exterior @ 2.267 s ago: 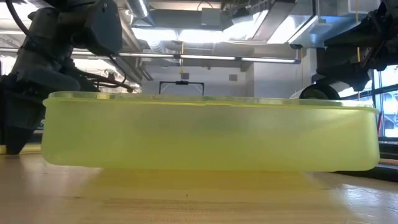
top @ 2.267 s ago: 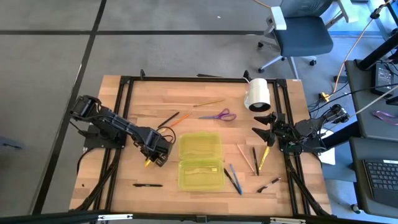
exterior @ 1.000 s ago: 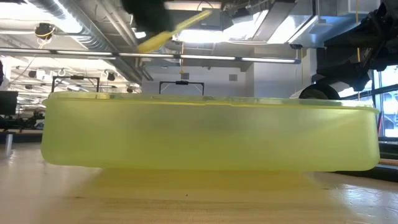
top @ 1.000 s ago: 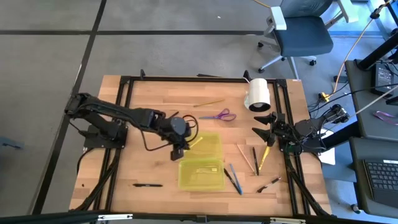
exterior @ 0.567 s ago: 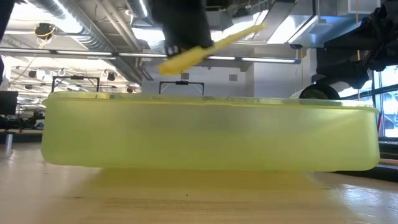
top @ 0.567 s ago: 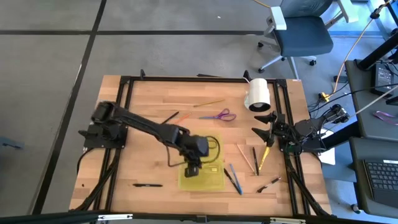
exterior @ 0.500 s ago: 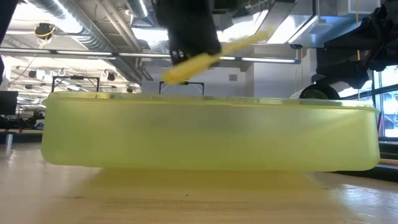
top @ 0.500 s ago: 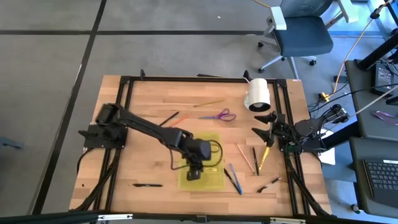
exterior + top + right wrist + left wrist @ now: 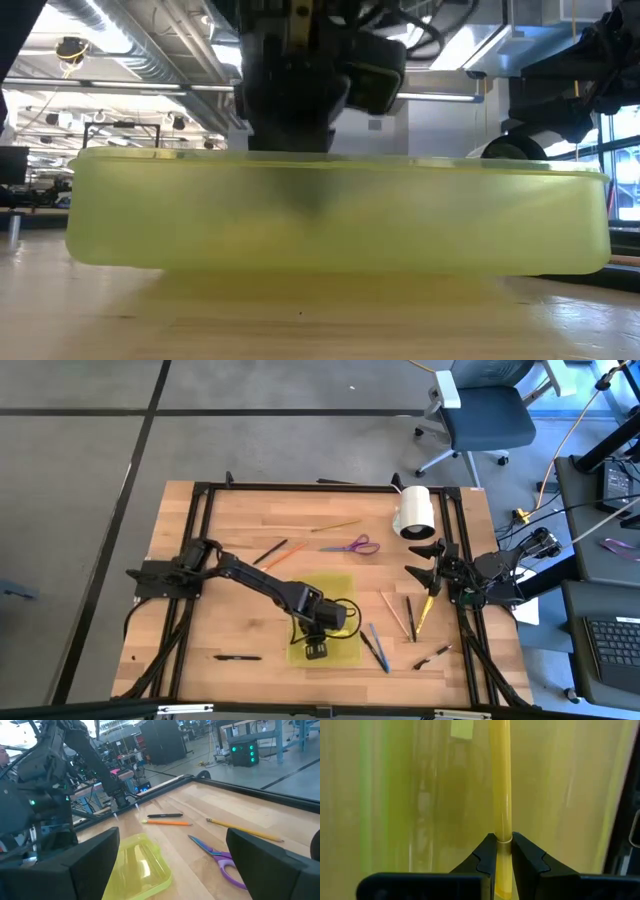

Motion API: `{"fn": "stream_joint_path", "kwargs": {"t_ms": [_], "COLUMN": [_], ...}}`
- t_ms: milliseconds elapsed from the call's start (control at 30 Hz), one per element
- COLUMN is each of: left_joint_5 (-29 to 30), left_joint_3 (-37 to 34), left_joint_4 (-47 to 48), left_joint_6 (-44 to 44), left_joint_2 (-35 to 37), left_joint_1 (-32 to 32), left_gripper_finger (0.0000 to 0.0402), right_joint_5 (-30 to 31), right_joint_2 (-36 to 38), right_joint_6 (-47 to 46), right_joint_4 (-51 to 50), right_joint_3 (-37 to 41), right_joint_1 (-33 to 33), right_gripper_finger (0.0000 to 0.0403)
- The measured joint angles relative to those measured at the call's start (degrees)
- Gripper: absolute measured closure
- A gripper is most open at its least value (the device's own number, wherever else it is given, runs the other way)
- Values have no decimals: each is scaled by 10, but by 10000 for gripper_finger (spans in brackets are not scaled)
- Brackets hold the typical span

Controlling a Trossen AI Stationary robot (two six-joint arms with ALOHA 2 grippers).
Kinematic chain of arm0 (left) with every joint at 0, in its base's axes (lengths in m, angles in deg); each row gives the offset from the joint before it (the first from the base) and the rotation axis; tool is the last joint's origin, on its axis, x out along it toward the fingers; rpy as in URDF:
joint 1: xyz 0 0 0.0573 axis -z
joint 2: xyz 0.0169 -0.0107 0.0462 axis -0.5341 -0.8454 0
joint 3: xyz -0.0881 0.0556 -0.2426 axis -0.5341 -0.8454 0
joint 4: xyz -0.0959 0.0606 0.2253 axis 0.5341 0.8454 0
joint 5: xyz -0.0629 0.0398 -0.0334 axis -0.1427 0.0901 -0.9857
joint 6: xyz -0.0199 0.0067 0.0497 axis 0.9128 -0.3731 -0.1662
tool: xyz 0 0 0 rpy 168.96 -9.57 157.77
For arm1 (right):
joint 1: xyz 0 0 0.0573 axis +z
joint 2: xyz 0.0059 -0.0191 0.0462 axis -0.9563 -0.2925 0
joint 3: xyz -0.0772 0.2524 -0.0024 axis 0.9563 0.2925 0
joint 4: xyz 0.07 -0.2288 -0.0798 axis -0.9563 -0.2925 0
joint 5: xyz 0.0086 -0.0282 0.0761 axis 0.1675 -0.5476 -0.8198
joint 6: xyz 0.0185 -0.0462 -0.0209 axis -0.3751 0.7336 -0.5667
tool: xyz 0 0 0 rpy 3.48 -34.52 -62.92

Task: Pick & place school supplies into a supply box
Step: Put the yellow marker into the yellow supply box, then put the black pen into the yellow supply box

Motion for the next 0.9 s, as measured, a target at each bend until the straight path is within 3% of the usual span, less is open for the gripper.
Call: {"fn": "stream_joint_path", "kwargs": {"t_ms": [233, 567, 900], "left_joint_5": [1, 4, -79], "left_joint_3": [0, 0, -1], "left_joint_4": [11, 14, 44], "left_joint_6": [8, 16, 46], "left_joint_2": [-2, -2, 22], "left_joint_1": [2, 2, -3], "left_gripper_finger": [367, 324, 313], "right_joint_5": [0, 0, 0], "right_joint_2": [0, 0, 0], "right_joint_6": [0, 0, 1], "right_joint_4": [0, 0, 0], "right_joint_3": [0, 0, 0], "right_joint_1": [0, 0, 0], "right_gripper_finger": [34, 34, 34]}}
